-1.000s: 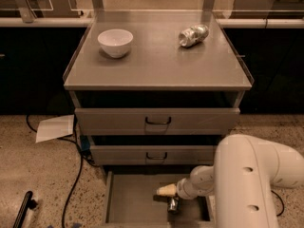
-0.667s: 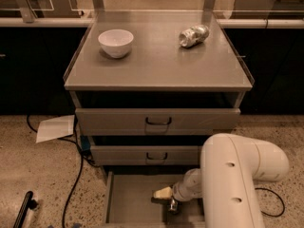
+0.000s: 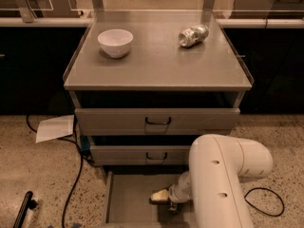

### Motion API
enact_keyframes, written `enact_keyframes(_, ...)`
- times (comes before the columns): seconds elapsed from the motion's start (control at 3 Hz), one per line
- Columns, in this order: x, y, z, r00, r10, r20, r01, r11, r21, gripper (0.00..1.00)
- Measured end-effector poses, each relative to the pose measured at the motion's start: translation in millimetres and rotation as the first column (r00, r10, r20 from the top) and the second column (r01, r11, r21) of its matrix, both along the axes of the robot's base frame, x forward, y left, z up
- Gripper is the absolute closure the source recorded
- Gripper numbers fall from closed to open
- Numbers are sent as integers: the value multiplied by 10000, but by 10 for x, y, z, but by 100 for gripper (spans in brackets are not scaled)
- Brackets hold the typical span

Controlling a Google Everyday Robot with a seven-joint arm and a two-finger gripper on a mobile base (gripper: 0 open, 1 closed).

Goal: Pick redbull can from bottom drawer and place on counter

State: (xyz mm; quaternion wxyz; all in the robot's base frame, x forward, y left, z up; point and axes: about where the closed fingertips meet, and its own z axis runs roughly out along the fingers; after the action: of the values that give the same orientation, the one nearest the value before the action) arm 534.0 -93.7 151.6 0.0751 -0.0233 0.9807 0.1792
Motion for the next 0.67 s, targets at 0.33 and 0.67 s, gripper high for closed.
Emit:
enact_keyframes(0.33, 15, -15, -111, 9999, -107, -72, 106, 9999, -118, 0)
enact_keyframes(0.67, 29, -60, -187, 9996, -244, -129, 241, 9994, -232, 0)
